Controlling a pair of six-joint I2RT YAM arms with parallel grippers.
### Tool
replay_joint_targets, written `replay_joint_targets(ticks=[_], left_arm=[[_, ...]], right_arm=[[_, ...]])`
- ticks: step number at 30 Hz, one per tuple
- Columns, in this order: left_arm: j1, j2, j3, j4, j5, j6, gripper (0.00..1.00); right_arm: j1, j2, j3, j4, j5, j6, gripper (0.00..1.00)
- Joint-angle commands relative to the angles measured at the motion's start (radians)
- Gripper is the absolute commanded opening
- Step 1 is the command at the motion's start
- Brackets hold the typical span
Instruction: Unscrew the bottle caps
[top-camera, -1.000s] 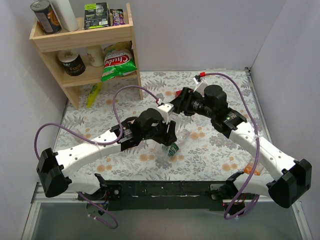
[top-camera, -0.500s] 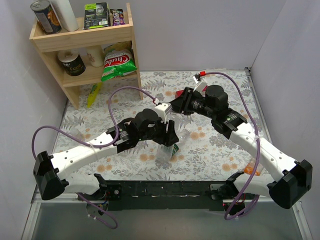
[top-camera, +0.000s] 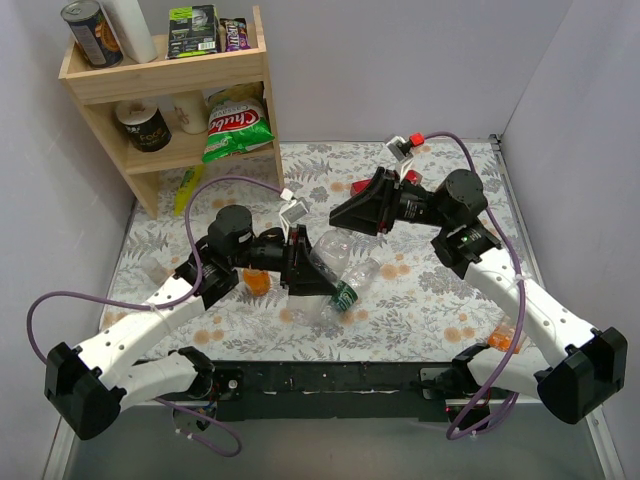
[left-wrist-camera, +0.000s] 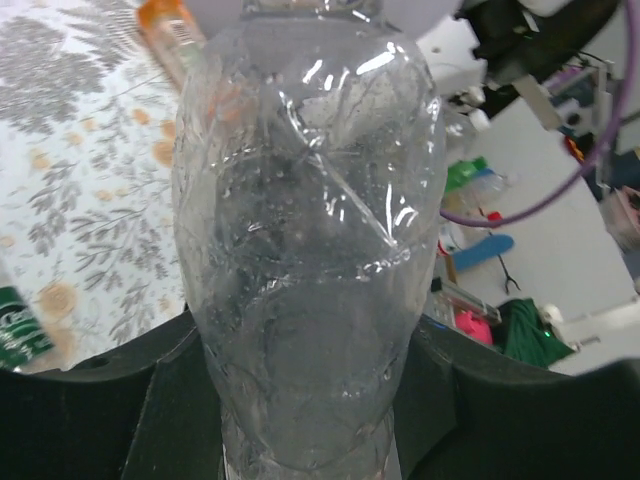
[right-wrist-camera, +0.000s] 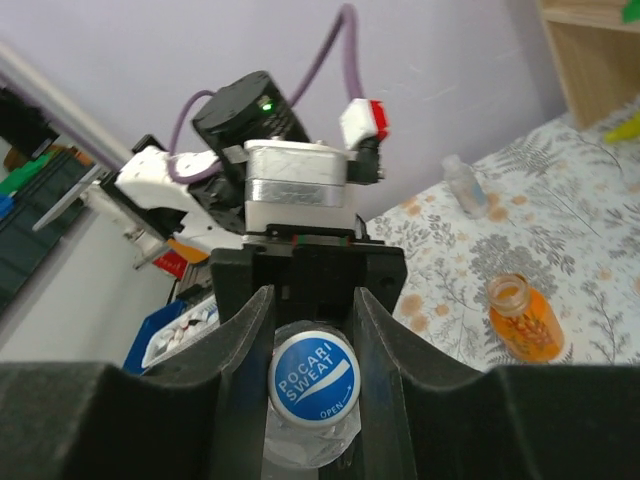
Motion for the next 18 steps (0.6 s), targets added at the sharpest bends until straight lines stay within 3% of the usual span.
replay_joint_targets(ticks=[1, 3, 4, 5, 6, 9, 13, 18], left_arm=[[0.050, -0.044, -0.007, 0.173, 0.170, -0.130, 0.14], [0.056, -0.048, -0.005, 0.154, 0.145, -0.128, 0.14], [0.057, -0.048, -0.001, 0.129, 0.091, -0.101, 0.14], [0.059, -0.048, 0.012, 0.092, 0.055, -0.079, 0.14], [0.059, -0.048, 0.016, 0.030, 0.024, -0.056, 0.14], [0.059, -0.059, 0.039, -0.133, -0.121, 0.037, 0.14], [0.059, -0.051, 0.085, -0.276, -0.247, 0.135, 0.14], [0.054, -0.032, 0.122, -0.366, -0.402, 0.185, 0.14]], right_arm=[[-0.012, -0.019, 0.003, 0.193, -0.171, 0.015, 0.01], [-0.013, -0.026, 0.021, 0.112, -0.135, -0.054, 0.01], [-0.013, -0.035, 0.037, 0.016, -0.085, -0.079, 0.06], [-0.015, -0.039, 0.041, -0.020, -0.056, -0.093, 0.19], [-0.021, -0.045, 0.044, -0.055, -0.024, -0.108, 0.46], [-0.026, -0.079, 0.063, -0.227, 0.139, -0.137, 0.72], [-0.026, -0.131, 0.075, -0.399, 0.386, -0.130, 0.78], [-0.007, -0.112, 0.106, -0.542, 0.449, -0.065, 0.74]])
